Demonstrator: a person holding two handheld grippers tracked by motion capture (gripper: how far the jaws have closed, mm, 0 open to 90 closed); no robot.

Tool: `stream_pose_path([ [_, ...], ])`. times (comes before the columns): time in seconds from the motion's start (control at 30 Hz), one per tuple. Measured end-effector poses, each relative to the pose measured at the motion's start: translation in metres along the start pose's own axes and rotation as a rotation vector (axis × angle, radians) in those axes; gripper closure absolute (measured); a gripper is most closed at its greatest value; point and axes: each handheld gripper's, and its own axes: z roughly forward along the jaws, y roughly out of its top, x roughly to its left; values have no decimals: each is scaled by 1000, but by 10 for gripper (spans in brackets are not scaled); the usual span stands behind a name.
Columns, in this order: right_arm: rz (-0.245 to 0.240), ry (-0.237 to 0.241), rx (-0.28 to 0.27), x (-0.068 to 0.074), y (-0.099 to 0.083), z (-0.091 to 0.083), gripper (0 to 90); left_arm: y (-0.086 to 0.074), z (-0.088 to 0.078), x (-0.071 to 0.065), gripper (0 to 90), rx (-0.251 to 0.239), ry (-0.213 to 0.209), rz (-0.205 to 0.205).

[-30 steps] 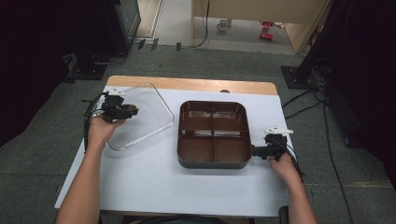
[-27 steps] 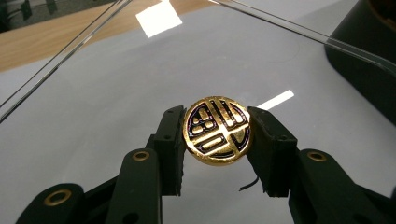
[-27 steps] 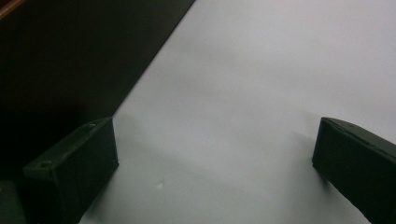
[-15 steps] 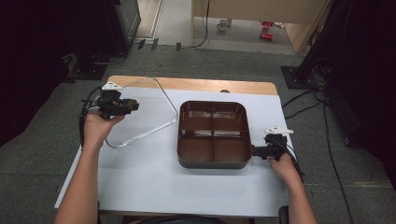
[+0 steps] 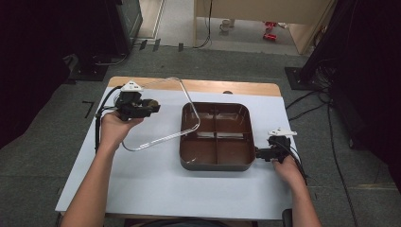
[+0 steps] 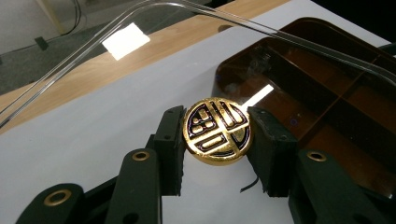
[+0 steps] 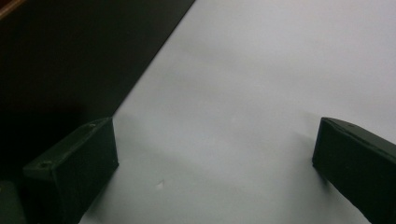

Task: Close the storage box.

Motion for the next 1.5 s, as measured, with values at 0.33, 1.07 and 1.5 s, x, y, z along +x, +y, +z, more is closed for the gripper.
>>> stream_pose_path([
  [0.33,2,0,-1,0,0,0,0,13,33,-43,595,18,-76,83],
  [1.07,1,0,0,0,0,0,0,19,98,-111,595,46,-210,201],
  [1.5,0,0,0,0,0,0,0,22,126,-133,595,102,-247,270],
])
